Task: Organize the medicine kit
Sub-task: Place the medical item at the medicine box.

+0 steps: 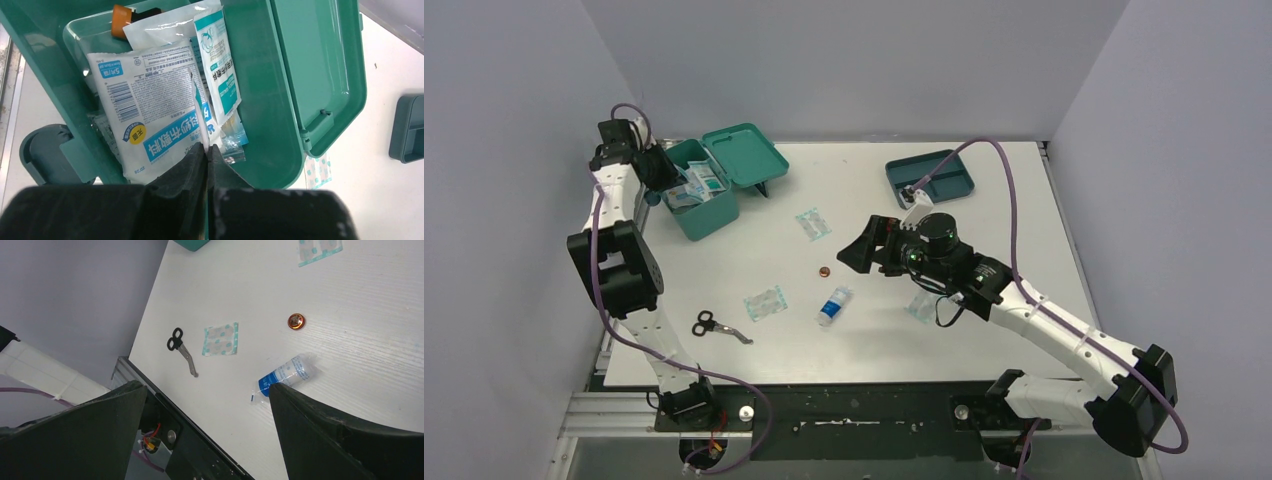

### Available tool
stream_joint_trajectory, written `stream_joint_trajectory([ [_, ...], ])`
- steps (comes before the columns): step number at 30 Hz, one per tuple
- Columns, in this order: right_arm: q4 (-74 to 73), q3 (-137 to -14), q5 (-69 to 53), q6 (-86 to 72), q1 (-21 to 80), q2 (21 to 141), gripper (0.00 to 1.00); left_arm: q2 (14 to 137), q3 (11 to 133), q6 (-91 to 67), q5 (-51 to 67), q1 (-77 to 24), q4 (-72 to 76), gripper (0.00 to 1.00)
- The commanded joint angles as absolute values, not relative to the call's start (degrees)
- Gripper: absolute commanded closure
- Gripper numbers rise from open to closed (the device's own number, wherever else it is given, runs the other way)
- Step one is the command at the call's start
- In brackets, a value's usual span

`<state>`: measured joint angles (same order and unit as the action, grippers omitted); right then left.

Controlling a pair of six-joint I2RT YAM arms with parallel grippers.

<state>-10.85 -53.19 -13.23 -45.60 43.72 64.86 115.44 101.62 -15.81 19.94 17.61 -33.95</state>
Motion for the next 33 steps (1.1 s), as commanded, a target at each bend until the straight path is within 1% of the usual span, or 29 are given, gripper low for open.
stream_joint_trajectory([
  [1,-9.47,-56.43,-11.69,-44.38,44.21,65.29,0.0,116.73,104.95,-15.62,22.7,17.48,-30.53,1.0],
  [6,-8.64,-56.34,-11.85,-44.4,44.16,66.21,0.0,118.35,104.06,-17.68,26.0,17.15,-27.45,1.0],
  [11,-8.51,-56.38,-12.13,-44.12,44.15,66.54,0.0,119.49,103.84,-17.64,25.6,17.3,-27.18,1.0],
  [12,-8.52,-56.42,-12.13,-44.08,44.21,66.49,0.0,119.81,104.41,-17.4,25.15,17.38,-28.01,0.98],
  [15,-8.72,-56.63,-12.21,-43.96,44.2,66.31,0.0,119.81,106.06,-16.75,21.97,17.31,-30.71,0.83],
  [17,-8.96,-56.69,-12.06,-43.78,44.21,66.15,0.0,119.47,107.17,-16.55,19.49,17.31,-32.7,0.77],
  [19,-8.9,-56.4,-11.96,-43.78,44.21,65.94,0.0,119.17,108.06,-16.5,17.37,17.27,-34.52,0.69],
  [20,-8.77,-56.16,-11.88,-43.95,44.19,65.79,0.0,119.01,108.22,-16.52,16.53,17.27,-35.16,0.67],
  [26,-8.36,-55.62,-12.39,-44.38,44.17,65.44,0.0,118.09,107.52,-15.5,12.53,16.98,-36.38,0.63],
  [33,-8.31,-55.31,-12.37,-44.48,44.2,65.39,0.0,120.5,108.51,-13.78,11.8,16.07,-37.83,0.58],
])
